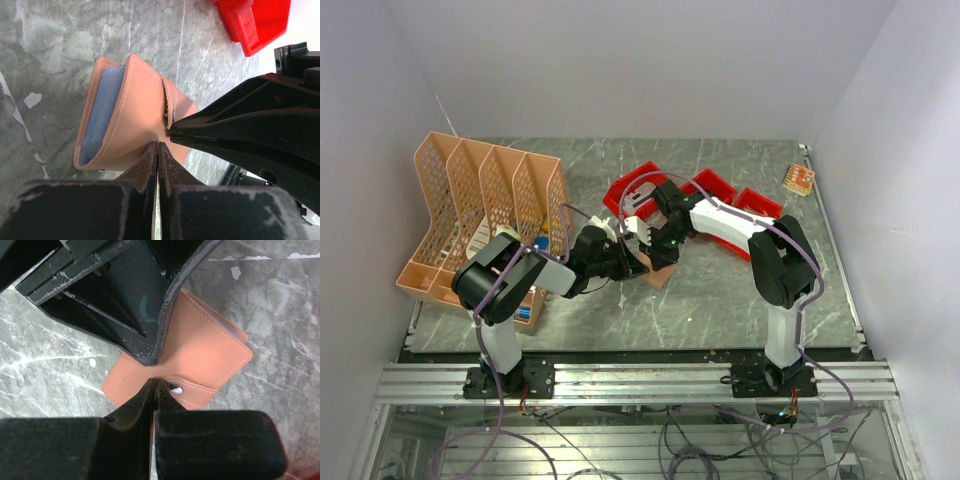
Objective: Put the credit cards into the card holder
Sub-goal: Close the card holder at the center of the board.
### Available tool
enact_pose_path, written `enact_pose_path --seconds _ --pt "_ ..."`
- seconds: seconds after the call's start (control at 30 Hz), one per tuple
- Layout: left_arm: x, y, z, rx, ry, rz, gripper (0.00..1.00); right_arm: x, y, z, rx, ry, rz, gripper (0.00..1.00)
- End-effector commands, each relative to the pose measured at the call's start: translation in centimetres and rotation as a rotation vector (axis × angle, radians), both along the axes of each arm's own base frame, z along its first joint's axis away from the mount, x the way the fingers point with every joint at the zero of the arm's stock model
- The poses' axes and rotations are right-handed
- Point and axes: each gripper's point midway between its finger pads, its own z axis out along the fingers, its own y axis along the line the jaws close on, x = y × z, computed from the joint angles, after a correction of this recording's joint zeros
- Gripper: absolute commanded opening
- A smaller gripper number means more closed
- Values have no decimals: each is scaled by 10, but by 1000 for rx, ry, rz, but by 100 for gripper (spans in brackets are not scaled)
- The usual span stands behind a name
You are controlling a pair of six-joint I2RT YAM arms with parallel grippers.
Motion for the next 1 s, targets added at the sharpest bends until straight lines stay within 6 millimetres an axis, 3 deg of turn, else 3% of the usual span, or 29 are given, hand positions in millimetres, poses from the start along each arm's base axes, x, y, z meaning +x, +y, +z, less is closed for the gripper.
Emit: enact_pose_path --seconds 0.0,0.27,0.53,0.7,0.97 --pt "1 23 -42 130 54 67 7 -22 -4 -38 -72 109 11 0" --pt "1 21 -36 112 37 62 7 -10 2 -25 -24 113 -17 0" --pt "16 7 23 -62 -89 81 10 -14 0 -25 6 117 -10 0" --pt "32 4 46 -98 -130 113 10 -14 0 -24 10 119 -11 0" --pt "42 -11 48 -171 -120 91 10 -14 -1 -25 12 120 -11 0"
